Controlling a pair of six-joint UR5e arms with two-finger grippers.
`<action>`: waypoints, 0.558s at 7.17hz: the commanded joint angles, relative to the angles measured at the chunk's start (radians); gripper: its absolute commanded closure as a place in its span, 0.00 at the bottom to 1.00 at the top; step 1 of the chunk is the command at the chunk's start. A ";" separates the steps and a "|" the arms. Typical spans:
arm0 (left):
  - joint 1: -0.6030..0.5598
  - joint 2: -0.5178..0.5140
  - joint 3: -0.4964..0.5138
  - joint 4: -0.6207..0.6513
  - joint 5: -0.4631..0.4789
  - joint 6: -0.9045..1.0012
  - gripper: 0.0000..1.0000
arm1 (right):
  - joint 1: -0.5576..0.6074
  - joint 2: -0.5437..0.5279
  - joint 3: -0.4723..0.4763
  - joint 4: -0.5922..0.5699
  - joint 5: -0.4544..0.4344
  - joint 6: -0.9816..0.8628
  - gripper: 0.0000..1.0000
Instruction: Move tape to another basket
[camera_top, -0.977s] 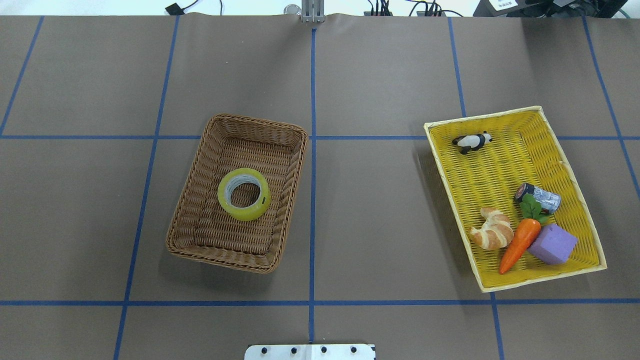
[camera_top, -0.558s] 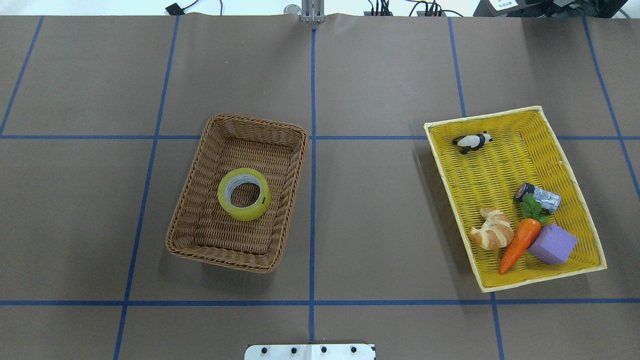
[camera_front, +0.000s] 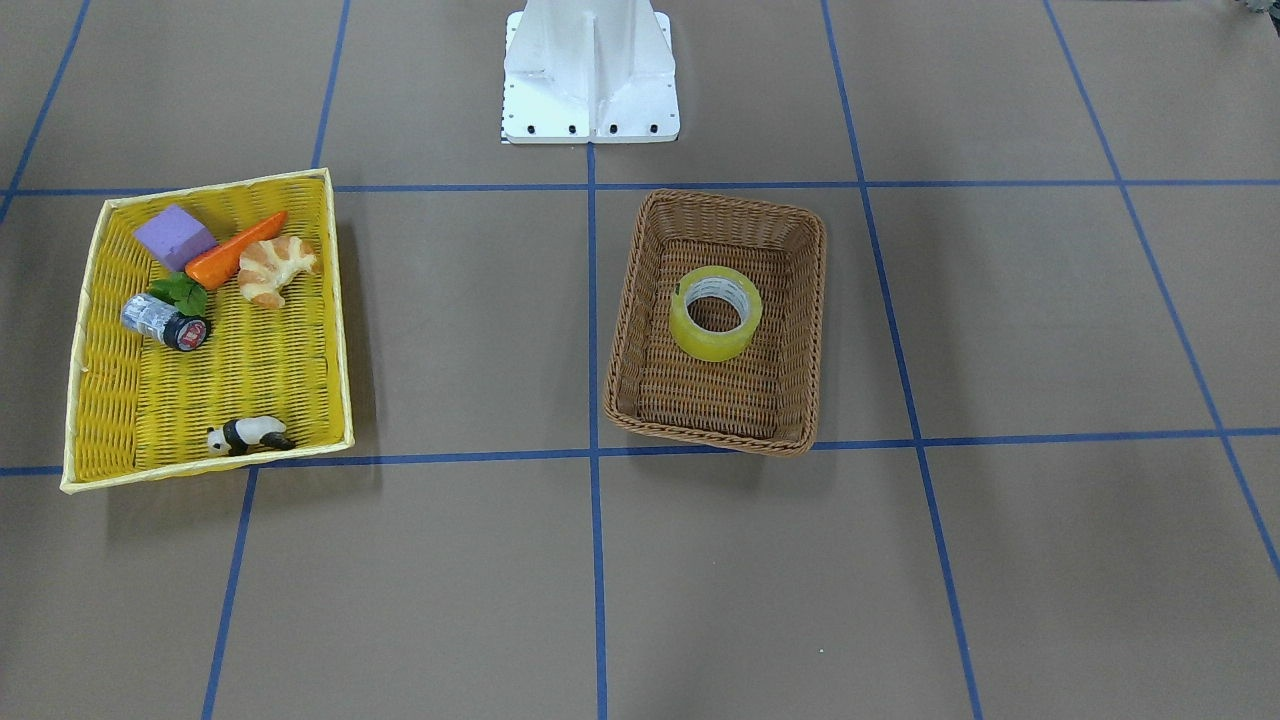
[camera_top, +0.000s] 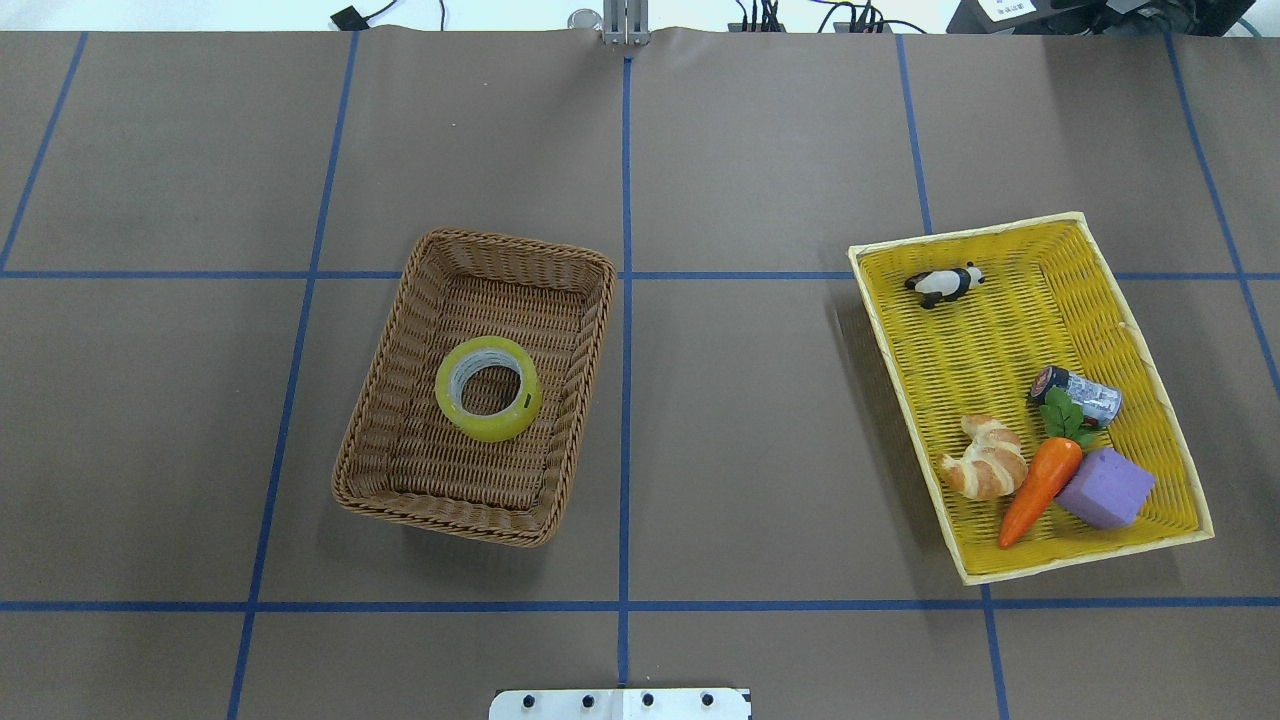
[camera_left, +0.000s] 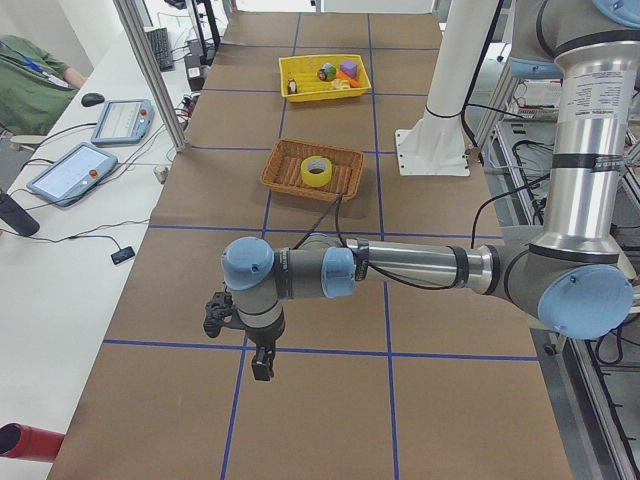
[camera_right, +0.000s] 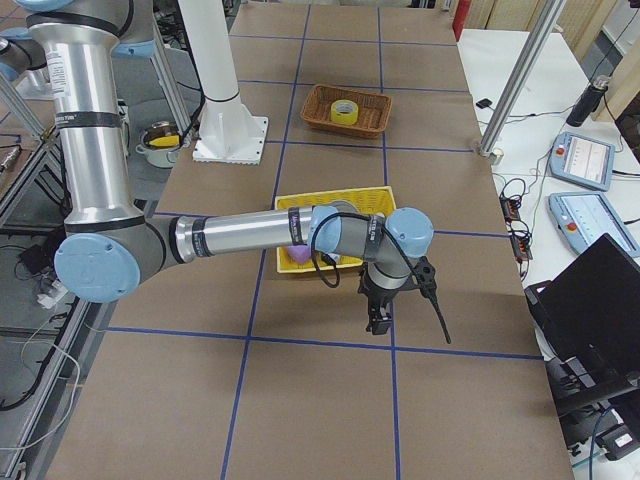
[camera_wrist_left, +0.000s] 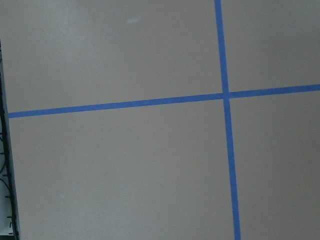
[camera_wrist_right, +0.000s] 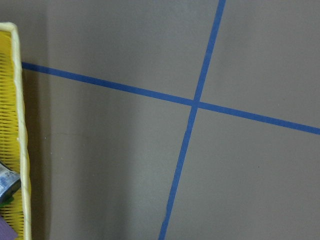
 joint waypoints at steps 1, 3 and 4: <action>-0.001 0.007 -0.004 0.002 -0.079 -0.025 0.02 | 0.000 -0.040 -0.010 0.054 0.002 0.003 0.00; -0.001 0.007 -0.007 0.000 -0.123 -0.076 0.02 | 0.003 -0.038 -0.010 0.056 0.005 0.029 0.00; -0.001 0.005 -0.007 0.000 -0.123 -0.076 0.02 | 0.003 -0.035 -0.010 0.056 0.005 0.030 0.00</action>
